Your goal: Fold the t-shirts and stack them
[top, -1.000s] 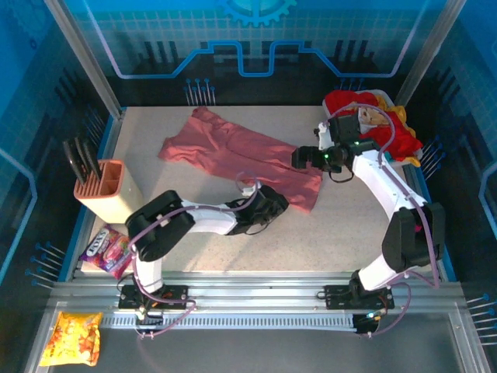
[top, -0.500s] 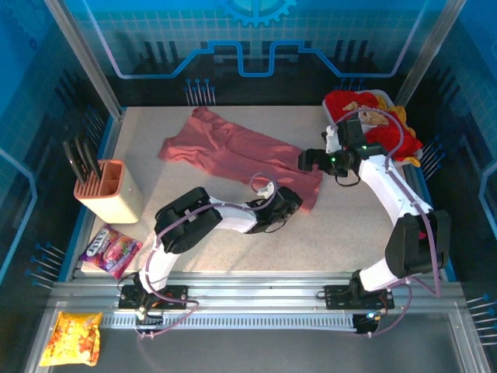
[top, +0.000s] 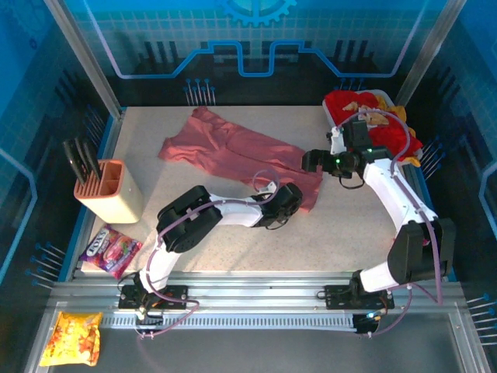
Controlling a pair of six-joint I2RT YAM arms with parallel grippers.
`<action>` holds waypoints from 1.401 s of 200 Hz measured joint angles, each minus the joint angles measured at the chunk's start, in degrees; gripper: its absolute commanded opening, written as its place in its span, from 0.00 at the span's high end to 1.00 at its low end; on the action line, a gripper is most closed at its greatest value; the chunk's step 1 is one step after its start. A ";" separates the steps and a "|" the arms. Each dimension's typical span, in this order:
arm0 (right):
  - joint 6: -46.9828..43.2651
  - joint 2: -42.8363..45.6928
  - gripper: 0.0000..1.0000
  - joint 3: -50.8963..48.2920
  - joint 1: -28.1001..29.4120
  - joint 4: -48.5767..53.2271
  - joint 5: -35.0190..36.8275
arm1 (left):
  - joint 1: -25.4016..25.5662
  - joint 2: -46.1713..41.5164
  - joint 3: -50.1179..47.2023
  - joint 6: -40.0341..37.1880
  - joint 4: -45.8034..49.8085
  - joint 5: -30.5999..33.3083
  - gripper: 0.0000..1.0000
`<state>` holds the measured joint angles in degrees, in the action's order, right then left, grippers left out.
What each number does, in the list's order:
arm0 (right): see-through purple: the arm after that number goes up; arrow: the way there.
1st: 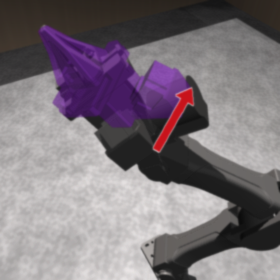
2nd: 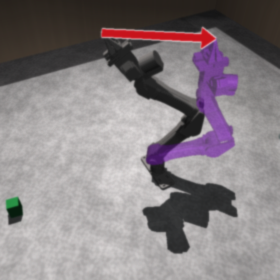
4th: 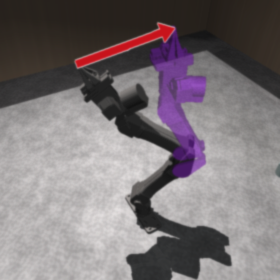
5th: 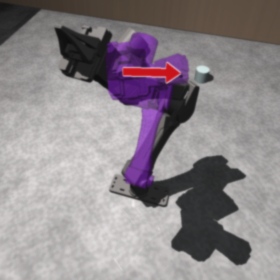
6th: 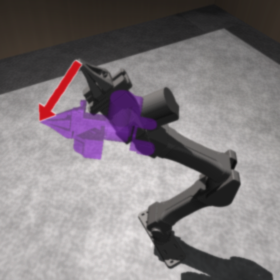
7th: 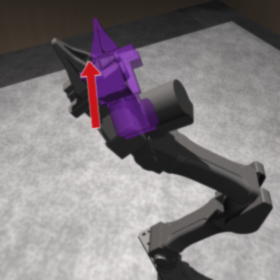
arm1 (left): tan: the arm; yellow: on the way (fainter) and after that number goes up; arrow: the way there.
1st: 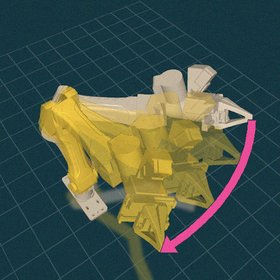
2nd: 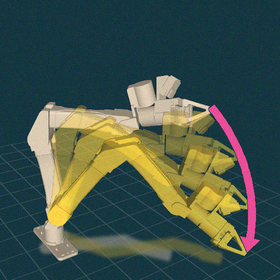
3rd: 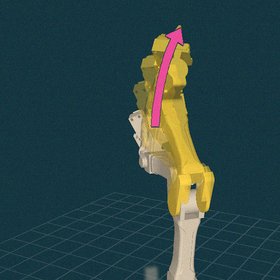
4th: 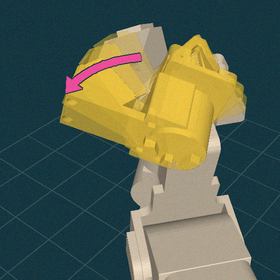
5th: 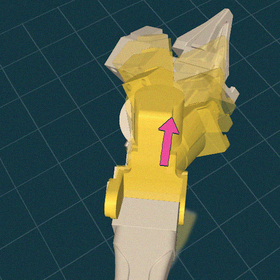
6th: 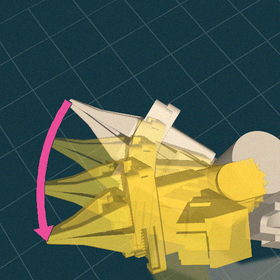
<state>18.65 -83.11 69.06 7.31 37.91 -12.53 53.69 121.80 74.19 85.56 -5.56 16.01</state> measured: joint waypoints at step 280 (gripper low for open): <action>-5.14 -24.24 0.02 14.27 3.93 3.61 2.93 | -3.34 -20.68 -19.34 -12.07 14.69 -11.63 1.00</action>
<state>13.52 -107.35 83.33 11.25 41.52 -9.61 50.35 101.12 54.85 73.49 9.13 4.38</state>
